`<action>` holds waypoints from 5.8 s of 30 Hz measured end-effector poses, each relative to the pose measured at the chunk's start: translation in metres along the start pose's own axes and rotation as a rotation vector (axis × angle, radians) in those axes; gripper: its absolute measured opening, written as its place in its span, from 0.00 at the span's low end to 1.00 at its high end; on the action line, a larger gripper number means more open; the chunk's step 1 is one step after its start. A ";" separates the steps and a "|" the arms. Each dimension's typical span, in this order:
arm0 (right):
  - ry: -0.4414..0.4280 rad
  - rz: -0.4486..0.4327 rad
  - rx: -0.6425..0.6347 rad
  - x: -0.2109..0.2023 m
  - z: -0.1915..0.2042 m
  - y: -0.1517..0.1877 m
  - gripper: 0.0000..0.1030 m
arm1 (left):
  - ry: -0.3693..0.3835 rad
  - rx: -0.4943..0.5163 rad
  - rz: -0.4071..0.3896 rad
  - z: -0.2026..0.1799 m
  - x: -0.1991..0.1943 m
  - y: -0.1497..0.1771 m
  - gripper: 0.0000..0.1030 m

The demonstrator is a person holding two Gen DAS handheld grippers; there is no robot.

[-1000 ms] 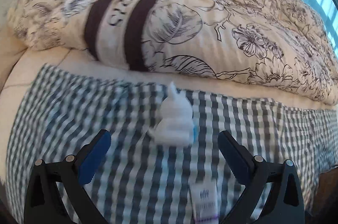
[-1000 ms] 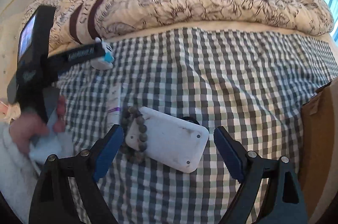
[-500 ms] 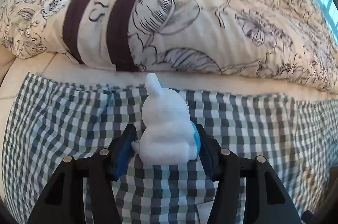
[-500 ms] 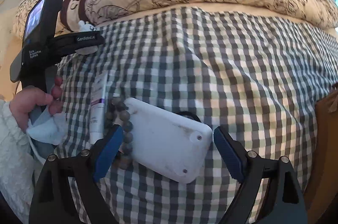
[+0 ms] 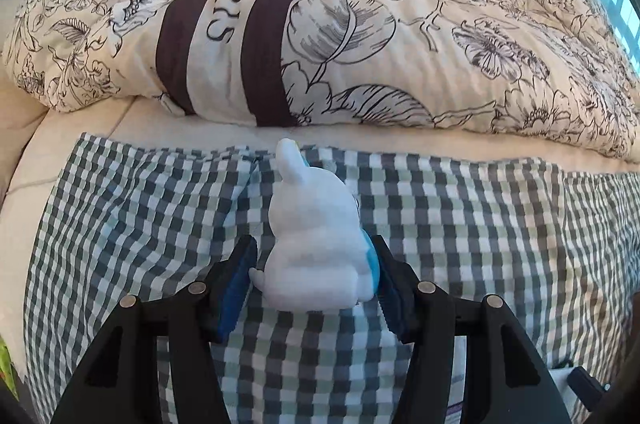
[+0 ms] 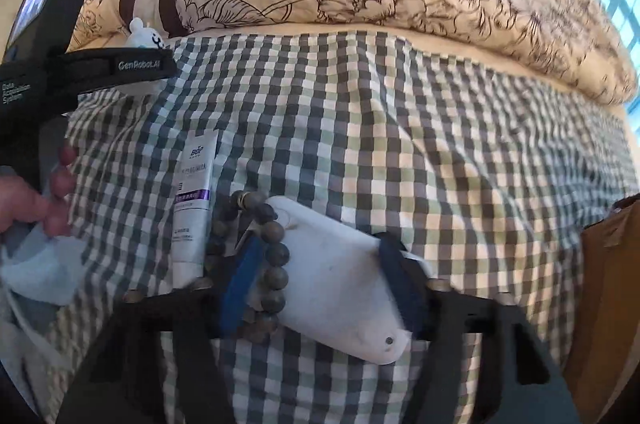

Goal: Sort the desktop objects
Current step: 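Grasp the white bear figurine with the left tool while the right tool grasps the black bead bracelet, then carry the bear figurine and bead bracelet over the cardboard box, then open both tools to drop the figurine and bracelet into the box, then move both tools back over the white tube and phone stand, then grasp the white BOP tube with the left tool while the right tool grasps the white phone stand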

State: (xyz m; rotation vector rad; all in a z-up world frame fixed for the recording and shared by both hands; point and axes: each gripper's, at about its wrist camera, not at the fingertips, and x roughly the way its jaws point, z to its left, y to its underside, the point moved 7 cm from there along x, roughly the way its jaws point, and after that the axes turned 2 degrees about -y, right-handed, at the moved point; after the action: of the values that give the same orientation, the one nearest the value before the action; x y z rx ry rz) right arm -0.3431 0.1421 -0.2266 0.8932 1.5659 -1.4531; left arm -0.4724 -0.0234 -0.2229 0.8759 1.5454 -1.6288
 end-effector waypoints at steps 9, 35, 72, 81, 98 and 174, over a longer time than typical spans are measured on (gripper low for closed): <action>-0.061 0.002 0.019 -0.008 0.004 -0.004 0.11 | -0.013 -0.019 -0.005 0.014 -0.016 0.006 0.56; -0.147 -0.152 0.104 -0.149 -0.027 0.006 0.11 | -0.049 0.025 -0.059 0.006 -0.157 0.036 0.56; 0.209 -0.122 0.482 -0.267 -0.361 0.141 0.65 | 0.345 0.486 -0.019 -0.409 -0.281 0.133 0.97; 0.201 -0.159 0.485 -0.276 -0.351 0.132 0.67 | 0.323 0.423 -0.046 -0.374 -0.282 0.116 0.98; -0.053 -0.206 0.241 -0.242 -0.172 0.043 0.69 | -0.006 0.081 -0.007 -0.111 -0.220 0.069 0.98; -0.131 0.099 -0.257 0.002 -0.025 0.021 0.57 | -0.026 -0.091 0.153 0.004 -0.077 0.093 0.28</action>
State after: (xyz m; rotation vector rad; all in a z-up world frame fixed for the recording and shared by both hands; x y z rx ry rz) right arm -0.3273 0.1685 -0.2375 0.6998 1.5465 -1.1843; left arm -0.3535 -0.0265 -0.2046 0.8974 1.4845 -1.4451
